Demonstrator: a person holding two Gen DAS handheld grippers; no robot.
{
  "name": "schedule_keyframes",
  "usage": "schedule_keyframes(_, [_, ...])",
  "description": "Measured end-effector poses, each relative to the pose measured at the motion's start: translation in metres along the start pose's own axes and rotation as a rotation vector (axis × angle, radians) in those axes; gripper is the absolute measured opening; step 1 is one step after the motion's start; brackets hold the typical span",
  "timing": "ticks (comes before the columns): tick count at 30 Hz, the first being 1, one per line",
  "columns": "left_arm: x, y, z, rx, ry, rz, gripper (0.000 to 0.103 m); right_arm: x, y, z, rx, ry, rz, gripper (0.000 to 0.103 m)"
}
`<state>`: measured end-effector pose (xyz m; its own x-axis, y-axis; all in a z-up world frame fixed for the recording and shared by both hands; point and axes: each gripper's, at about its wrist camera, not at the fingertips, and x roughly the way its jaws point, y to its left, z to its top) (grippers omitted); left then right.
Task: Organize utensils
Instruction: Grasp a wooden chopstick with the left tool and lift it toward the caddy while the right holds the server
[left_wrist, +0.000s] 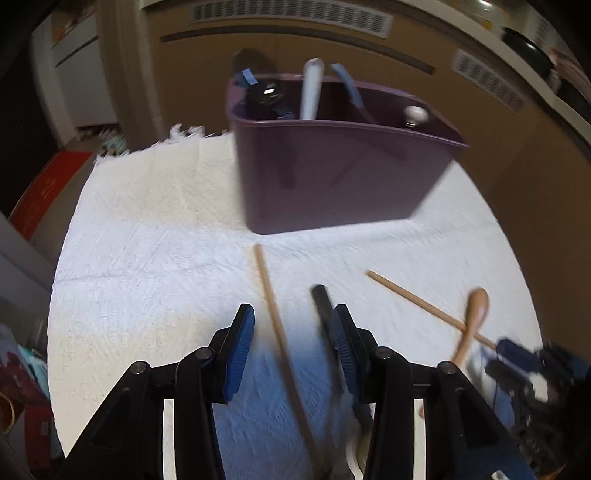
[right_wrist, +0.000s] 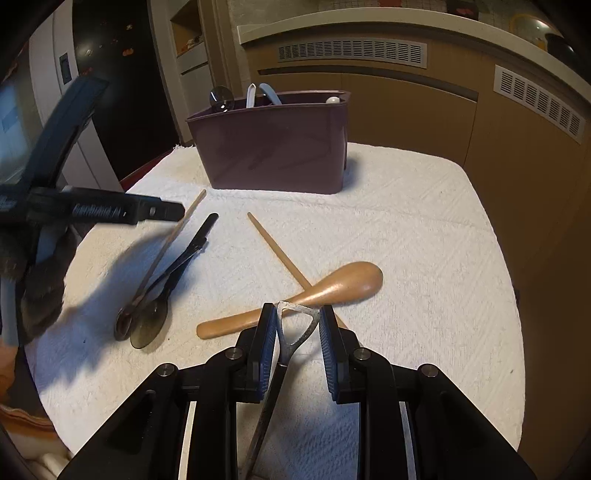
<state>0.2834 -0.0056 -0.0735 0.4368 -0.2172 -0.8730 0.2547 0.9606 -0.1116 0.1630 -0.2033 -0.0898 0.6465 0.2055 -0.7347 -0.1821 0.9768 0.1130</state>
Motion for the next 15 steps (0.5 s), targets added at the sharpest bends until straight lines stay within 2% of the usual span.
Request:
schedule_keyframes(2, [0.011,0.007,0.01,-0.038,0.02,0.025,0.041,0.003,-0.003,-0.002,0.011,0.008,0.008,0.024])
schedule_keyframes(3, [0.018,0.01,0.015,-0.053,0.027,0.036,0.038,0.005,-0.003,-0.001,0.015,0.011,0.01,0.024])
schedule_keyframes(4, [0.023,0.012,0.019,-0.066,0.034,0.052,0.03,0.007,-0.004,-0.002,0.019,0.016,0.014,0.024])
schedule_keyframes(6, [0.033,0.017,0.029,-0.104,0.048,0.054,0.025,0.008,-0.003,-0.002,0.019,0.019,0.018,0.025])
schedule_keyframes(8, [0.042,0.018,0.036,-0.124,0.066,0.037,0.024,0.007,-0.002,-0.003,0.015,0.017,0.019,0.025])
schedule_keyframes(15, [0.055,0.011,0.048,-0.092,0.056,0.104,0.021,0.008,-0.003,-0.003,0.011,0.025,0.018,0.024])
